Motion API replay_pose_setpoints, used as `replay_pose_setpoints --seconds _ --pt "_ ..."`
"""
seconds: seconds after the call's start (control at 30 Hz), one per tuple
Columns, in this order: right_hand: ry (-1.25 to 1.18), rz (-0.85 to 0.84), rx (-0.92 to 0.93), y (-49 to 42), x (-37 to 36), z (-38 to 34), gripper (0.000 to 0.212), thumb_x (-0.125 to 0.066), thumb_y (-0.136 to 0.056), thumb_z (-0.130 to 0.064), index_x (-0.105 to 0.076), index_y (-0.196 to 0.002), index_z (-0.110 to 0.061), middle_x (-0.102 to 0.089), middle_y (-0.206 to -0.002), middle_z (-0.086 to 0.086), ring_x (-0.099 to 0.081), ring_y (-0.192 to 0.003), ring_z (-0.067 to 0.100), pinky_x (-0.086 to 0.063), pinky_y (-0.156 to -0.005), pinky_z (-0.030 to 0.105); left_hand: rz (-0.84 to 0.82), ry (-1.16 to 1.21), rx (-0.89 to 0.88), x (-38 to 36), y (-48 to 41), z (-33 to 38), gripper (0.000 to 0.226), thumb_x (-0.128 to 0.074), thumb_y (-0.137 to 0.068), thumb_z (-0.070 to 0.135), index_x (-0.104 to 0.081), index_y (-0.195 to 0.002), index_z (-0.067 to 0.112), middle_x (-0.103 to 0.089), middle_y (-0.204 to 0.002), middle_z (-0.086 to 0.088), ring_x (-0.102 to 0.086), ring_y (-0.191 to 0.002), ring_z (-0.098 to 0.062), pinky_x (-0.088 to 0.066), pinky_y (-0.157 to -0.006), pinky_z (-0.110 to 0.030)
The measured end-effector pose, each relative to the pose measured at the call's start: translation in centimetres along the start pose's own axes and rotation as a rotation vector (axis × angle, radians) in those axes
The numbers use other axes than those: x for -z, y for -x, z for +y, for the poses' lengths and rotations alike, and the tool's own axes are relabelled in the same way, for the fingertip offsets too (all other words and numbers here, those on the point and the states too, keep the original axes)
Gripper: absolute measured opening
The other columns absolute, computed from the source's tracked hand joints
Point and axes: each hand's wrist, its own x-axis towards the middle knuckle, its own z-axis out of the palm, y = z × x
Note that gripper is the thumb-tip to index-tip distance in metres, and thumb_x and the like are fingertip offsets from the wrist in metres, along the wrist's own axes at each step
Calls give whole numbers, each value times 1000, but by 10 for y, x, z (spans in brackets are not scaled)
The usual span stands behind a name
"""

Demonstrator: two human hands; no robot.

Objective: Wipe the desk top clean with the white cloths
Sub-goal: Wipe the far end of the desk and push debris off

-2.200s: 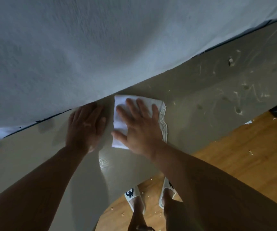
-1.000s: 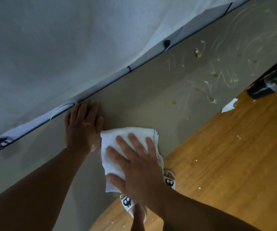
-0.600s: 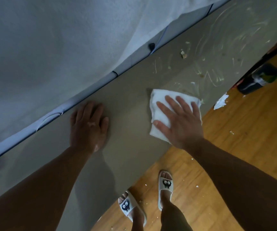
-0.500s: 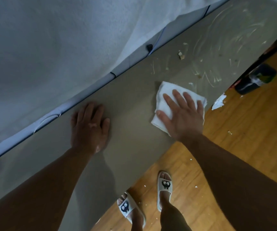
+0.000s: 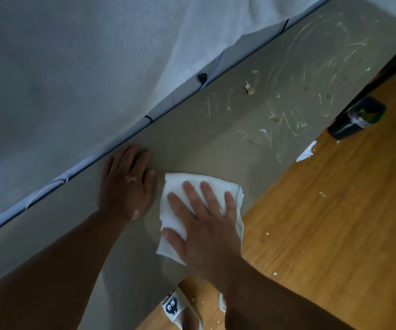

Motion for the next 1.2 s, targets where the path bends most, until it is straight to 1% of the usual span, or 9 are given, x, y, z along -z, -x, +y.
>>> replay_pose_setpoints --seconds 0.17,0.3,0.43,0.5,0.73,0.8,0.97,1.1,1.2 --pt "22 -9 -30 -46 6 50 68 -32 -98 -73 -35 -159 -41 -26 -171 -6 -21 -158 27 -13 -121 65 -22 4 -25 -8 -21 12 51 -43 -101 37 -57 -142 10 -50 -150 -19 -47 -138 -40 -36 -116 -54" --pt "38 -25 -164 -83 19 106 70 -20 -98 -77 -20 -161 -46 -15 -173 -11 -14 -159 22 -11 -123 62 -42 4 21 -11 -32 25 55 -39 -101 42 -54 -145 13 -47 -153 -19 -44 -141 -40 -33 -118 -55" --pt "25 71 -330 -108 30 160 71 -24 -97 -78 -29 -159 -44 -26 -170 -9 -24 -156 26 -20 -121 62 -59 -22 25 -11 -32 26 58 -32 -103 45 -50 -149 15 -45 -156 -18 -41 -144 -40 -32 -118 -56" --pt "-14 35 -428 -119 35 181 72 -22 -98 -78 -23 -161 -44 -19 -172 -9 -16 -158 25 -13 -122 63 -72 -28 43 -10 -32 27 59 -30 -103 47 -49 -149 16 -43 -157 -16 -40 -145 -38 -32 -119 -56" --pt "-65 -16 -611 -115 40 160 69 -17 -101 -72 -11 -163 -41 -5 -174 -6 1 -159 28 -6 -121 69 -78 -54 50 -9 -32 31 60 -28 -103 49 -46 -152 19 -41 -159 -15 -37 -146 -37 -32 -118 -55" --pt "-49 -21 -607 -96 34 134 69 -17 -102 -72 -11 -163 -41 -8 -174 -5 -1 -159 31 -9 -119 70 -71 -40 55 -9 -32 32 61 -29 -101 48 -47 -151 18 -42 -158 -16 -37 -146 -38 -31 -118 -55" --pt "-6 23 -408 -30 8 59 66 -33 -100 -70 -36 -158 -39 -32 -168 0 -22 -156 37 -19 -115 74 15 -5 32 -9 -38 36 52 -44 -97 37 -58 -140 9 -51 -148 -22 -49 -134 -43 -37 -110 -56" --pt "-19 14 -329 -25 8 74 68 -30 -98 -77 -37 -156 -43 -31 -169 -4 -23 -157 33 -17 -116 75 96 29 -52 -12 -48 39 47 -51 -96 28 -62 -134 4 -55 -142 -23 -53 -129 -44 -40 -109 -55" --pt "-36 13 -390 -43 18 105 70 -30 -94 -80 -35 -156 -47 -28 -169 -8 -19 -157 28 -12 -118 73 106 29 -109 -17 -59 41 47 -51 -97 29 -61 -136 4 -54 -144 -23 -52 -132 -43 -39 -111 -54"
